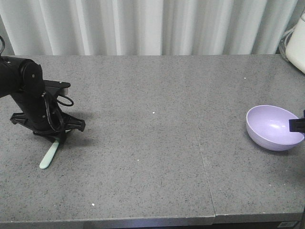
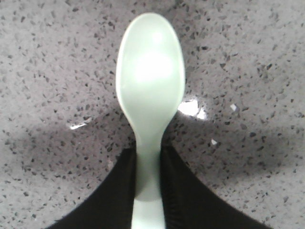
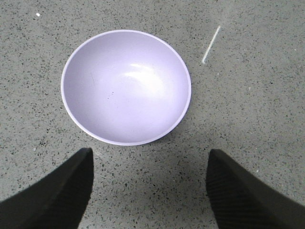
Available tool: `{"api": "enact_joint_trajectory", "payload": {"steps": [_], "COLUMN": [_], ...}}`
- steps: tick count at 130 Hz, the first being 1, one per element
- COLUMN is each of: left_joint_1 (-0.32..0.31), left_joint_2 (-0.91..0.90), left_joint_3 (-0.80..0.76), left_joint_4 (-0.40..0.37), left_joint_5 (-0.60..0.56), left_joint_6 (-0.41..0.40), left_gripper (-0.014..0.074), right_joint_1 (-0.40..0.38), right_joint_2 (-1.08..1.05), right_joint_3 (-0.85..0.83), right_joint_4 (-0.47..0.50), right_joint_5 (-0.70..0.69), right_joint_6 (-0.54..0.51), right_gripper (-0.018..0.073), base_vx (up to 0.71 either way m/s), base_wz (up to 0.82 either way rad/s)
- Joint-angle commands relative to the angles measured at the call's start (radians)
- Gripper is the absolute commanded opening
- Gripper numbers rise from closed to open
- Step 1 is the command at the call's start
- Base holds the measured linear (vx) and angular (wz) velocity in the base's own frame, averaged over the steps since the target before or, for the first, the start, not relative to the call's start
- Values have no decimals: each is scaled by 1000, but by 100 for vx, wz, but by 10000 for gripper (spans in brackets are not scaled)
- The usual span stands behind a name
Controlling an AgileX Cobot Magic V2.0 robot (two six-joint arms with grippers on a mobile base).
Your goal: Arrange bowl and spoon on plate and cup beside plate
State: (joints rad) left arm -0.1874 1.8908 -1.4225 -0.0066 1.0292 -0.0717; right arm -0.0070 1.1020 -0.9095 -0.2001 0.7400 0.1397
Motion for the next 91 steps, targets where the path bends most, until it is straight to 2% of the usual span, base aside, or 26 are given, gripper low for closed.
{"api": "enact_joint_trajectory", "payload": {"steps": [1,32,50,91], "left_joint_1": [-2,-2,-2,-2], "left_joint_2": [-39,-125,-205,-286], "left_joint_3": [-19,-109,-176,-182], "left_joint_4": [-18,31,28,37], "left_joint_5": [-11,21,45,40], "left_joint_6": [-2,-7,-7,-6], "left_gripper": [-8,-8,-8,-8], "right_joint_1": [-3,-3,-3,-3], "right_joint_2": [-14,-14,-14,-14], "right_joint_3": [-35,-35,-35,-35], "right_joint_4": [-19,-19,-19,-19], "right_joint_5": [-41,-39,-39,-39], "right_joint_6": [-2,-2,-2,-2], "right_gripper": [498,498,498,498], "base_vx": [0,0,0,0], "base_wz": [0,0,0,0]}}
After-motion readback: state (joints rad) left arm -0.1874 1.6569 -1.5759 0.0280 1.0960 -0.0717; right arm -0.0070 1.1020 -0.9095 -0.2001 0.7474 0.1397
